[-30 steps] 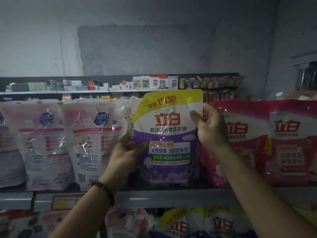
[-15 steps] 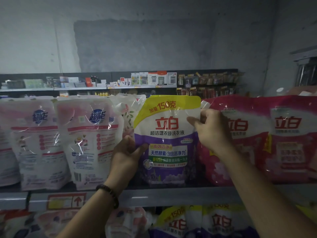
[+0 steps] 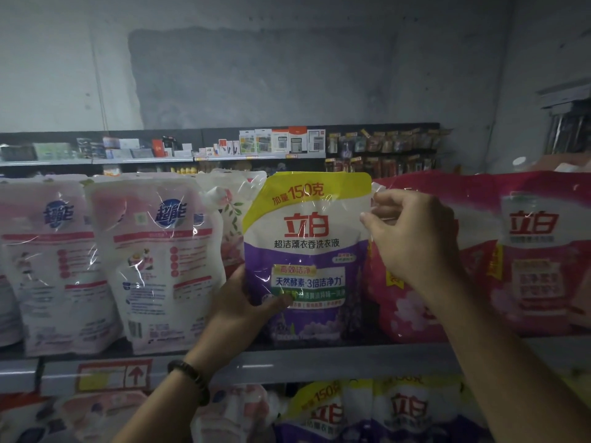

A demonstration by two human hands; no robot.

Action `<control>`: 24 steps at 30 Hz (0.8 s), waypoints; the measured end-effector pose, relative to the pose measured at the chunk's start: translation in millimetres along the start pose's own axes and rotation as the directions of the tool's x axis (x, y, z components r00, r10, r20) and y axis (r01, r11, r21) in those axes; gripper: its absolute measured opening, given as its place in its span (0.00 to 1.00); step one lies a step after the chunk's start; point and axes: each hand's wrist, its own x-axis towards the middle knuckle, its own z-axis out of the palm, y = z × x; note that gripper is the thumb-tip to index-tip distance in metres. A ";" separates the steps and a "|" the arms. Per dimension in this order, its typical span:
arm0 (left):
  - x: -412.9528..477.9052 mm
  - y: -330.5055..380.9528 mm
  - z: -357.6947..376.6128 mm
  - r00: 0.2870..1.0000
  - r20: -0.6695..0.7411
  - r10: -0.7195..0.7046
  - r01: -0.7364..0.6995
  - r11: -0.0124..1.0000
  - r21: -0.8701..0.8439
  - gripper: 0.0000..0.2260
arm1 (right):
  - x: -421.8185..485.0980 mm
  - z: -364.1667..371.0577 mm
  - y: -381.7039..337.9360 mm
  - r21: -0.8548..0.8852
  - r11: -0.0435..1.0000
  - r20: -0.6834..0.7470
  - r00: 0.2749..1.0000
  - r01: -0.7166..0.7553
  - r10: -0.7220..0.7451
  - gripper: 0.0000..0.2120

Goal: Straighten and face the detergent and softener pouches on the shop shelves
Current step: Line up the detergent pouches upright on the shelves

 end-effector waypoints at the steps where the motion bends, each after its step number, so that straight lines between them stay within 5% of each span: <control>1: 0.2 0.0 1.1 1.000 -0.001 0.000 0.000 1.000 -0.006 0.22 | -1.2 -0.1 1.4 0.010 1.000 0.011 1.000 -0.006 0.006 0.19; 14: -5.2 4.5 13.1 0.999 0.011 0.047 -0.046 0.996 -0.075 0.21 | -14.6 0.1 7.5 0.192 0.978 0.015 0.997 -0.077 0.075 0.23; 24: -10.0 1.5 2.6 0.998 0.055 0.025 -0.023 0.999 -0.037 0.18 | -39.5 13.5 -1.8 0.063 0.996 -0.009 0.998 -0.062 0.063 0.19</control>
